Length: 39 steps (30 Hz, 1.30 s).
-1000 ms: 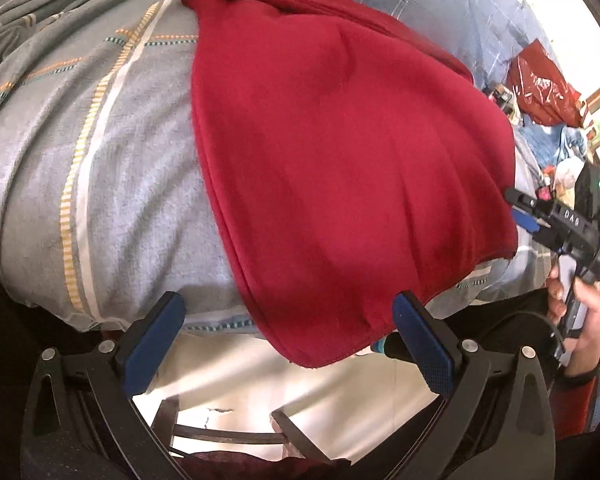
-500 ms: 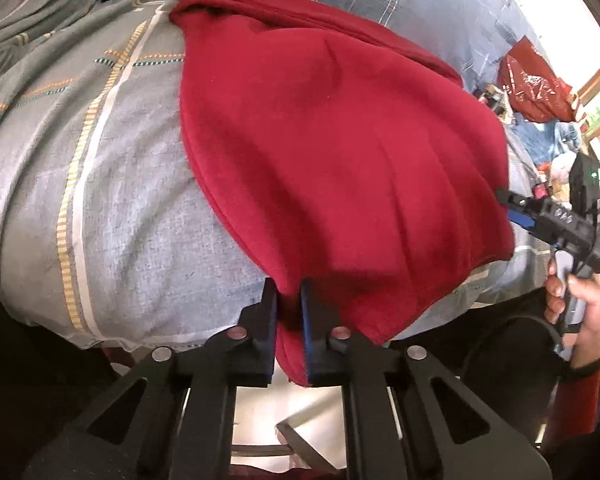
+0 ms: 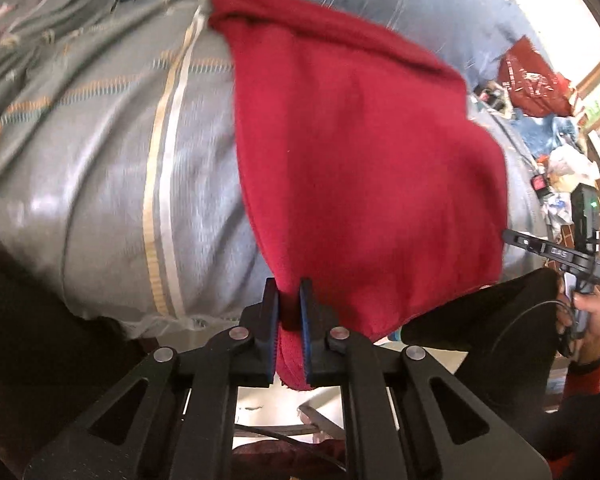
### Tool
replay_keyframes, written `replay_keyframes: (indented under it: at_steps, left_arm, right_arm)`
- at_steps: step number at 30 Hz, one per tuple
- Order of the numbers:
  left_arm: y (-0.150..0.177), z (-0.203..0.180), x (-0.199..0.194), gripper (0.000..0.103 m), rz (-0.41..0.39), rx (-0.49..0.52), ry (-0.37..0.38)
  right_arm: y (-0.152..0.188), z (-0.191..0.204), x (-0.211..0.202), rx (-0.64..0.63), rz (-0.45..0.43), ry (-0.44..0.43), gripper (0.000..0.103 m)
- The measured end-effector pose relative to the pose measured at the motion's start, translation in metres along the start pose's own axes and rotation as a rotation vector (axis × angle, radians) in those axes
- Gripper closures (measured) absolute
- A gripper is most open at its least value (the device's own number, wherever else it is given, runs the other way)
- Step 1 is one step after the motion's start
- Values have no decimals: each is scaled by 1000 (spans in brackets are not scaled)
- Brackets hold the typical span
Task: Fold small clothes
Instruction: 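Grasp the hem end of the red sweater with both grippers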
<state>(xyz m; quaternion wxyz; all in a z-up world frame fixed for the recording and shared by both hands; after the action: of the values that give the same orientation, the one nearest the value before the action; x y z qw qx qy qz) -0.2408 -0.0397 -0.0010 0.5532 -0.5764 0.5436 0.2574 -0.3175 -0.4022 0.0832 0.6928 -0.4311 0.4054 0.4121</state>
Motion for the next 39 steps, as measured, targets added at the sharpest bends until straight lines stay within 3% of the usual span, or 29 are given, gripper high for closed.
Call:
replay_keyframes:
  at_steps: [1, 3, 4, 6, 14, 17, 19, 20, 21, 22, 23, 25, 29, 33, 39]
  left_arm:
    - [0, 1, 2, 95, 0, -9, -4]
    - [-1, -1, 5, 90, 8, -23, -1]
    - [-1, -1, 6, 86, 8, -28, -2]
    - [1, 1, 8, 56, 12, -30, -4]
    - [8, -9, 12, 28, -5, -41, 30]
    - [12, -13, 19, 27, 8, -38, 32]
    - [13, -16, 20, 27, 2, -23, 20]
    - [12, -19, 20, 37, 3, -15, 11]
    - [13, -17, 18, 70, 2, -2, 0]
    - [13, -13, 17, 94, 5, 7, -10]
    - [11, -12, 16, 98, 9, 2, 11]
    - [7, -9, 8, 98, 11, -13, 59]
    - [-5, -7, -36, 98, -73, 9, 133]
    - [-16, 3, -81, 98, -165, 30, 145]
    - [-33, 15, -86, 98, -184, 13, 169]
  right_arm:
    - [1, -3, 3, 34, 19, -12, 50]
    - [2, -3, 4, 57, 25, -40, 31]
    - [3, -2, 5, 57, 24, -49, 32]
    - [8, -1, 7, 62, 42, -56, 32]
    - [23, 13, 25, 90, 101, -116, 37]
    - [24, 20, 27, 64, 109, -99, 44]
    - [24, 23, 27, 65, 98, -101, 64]
    - [23, 25, 25, 56, 86, -112, 76]
    - [23, 27, 23, 43, 76, -137, 92]
    - [22, 29, 19, 32, 64, -163, 93]
    - [22, 34, 14, 10, 37, -167, 93]
    - [21, 42, 2, -17, -12, -195, 93]
    - [12, 63, -40, -31, -126, -323, 93]
    - [11, 81, -84, -82, -207, -432, 93]
    - [-3, 76, -88, -82, -224, -442, 93]
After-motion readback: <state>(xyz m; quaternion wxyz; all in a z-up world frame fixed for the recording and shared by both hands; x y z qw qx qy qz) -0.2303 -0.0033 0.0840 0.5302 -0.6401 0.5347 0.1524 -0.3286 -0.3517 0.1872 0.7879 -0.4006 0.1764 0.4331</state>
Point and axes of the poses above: each gripper's, at about its wrist camera, not at the fingertips, and x roughly the way its jaws point, z to its left, y to its underside, the point moved 2 cm from there along x, roughly the way its jaws point, and after that the axes turned 5 degrees about -y, right-handed, at the moved point
